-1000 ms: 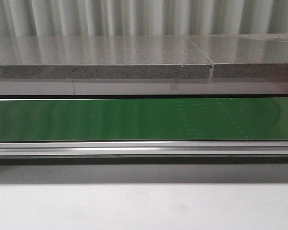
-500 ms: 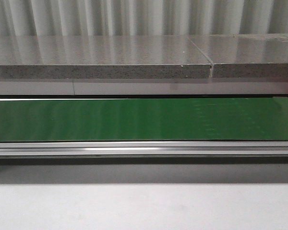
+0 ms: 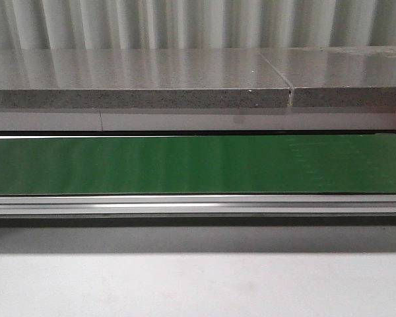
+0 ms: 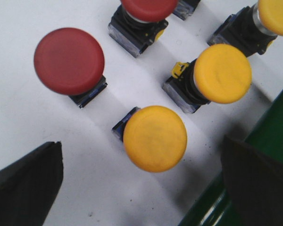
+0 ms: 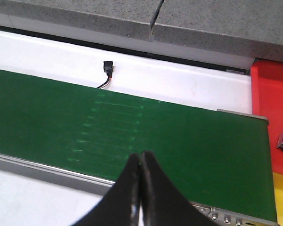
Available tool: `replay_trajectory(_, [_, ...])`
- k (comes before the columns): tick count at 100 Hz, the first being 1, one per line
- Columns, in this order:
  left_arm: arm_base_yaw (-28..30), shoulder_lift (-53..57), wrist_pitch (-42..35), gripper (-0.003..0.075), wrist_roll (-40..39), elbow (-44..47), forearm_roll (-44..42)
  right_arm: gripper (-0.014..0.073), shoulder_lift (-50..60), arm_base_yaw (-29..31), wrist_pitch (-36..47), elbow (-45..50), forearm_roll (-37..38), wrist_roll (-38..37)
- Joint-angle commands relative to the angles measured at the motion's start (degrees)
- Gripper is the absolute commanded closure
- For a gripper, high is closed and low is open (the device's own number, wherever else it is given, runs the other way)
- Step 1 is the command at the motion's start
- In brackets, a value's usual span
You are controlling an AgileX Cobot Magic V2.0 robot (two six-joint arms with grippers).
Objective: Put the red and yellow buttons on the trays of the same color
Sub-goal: 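Grasp the yellow button with the left gripper and carry it over the belt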
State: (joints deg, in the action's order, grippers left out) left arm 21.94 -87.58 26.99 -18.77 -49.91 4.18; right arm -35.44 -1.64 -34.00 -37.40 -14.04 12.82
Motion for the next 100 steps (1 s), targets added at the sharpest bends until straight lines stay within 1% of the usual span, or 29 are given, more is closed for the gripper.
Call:
replay_trajectory(1, [0.2,0.03,-2.7,0.0071,-0.3,-2.94,0.58,0.0661,0.04,-0.01,3.63,-1.6,-0.65,0.47])
replay_trajectory(35, [0.2,-6.32,-2.29,0.0072,-0.3,-5.49,0.58,0.0661,0.04,-0.01,3.63,-1.6,-0.65,0.47])
replay_trajectory(42, [0.2,-6.7,-2.29,0.0088,-0.3,-5.49,0.58,0.0661,0.04,-0.01,3.63,-1.6,-0.65,0.47])
replay_trajectory(46, [0.2,-6.64,-2.41,0.0111,-0.3,-5.49,0.58,0.0661,0.04,-0.01,3.63,-1.6,-0.65,0.47])
replay_trajectory(56, [0.2,-6.64,-2.88,0.0208,-0.04,-5.49,0.58,0.0661,0.04,-0.01,3.63,-1.6,-0.65,0.47])
replay_trajectory(82, [0.2,-5.6,-2.28,0.0572,1.8,-5.49,0.58,0.0661,0.04,-0.01,3.63,-1.6,-0.65,0.47])
replay_trajectory(89, [0.2,-4.52,-2.04,0.0652,1.8,-5.49,0.58,0.0661,0.04,-0.01,3.63,-1.6,-0.65,0.47])
replay_trajectory(96, [0.2,-2.96,-1.63,0.0717,1.8,-5.49,0.58,0.0661,0.04,-0.01,3.63,-1.6,-0.65,0.47])
replay_trajectory(100, [0.2,-2.02,-1.24,0.0741,1.84,-5.49,0.58,0.0661,0.04,-0.01,3.63,-1.6,-0.65,0.47])
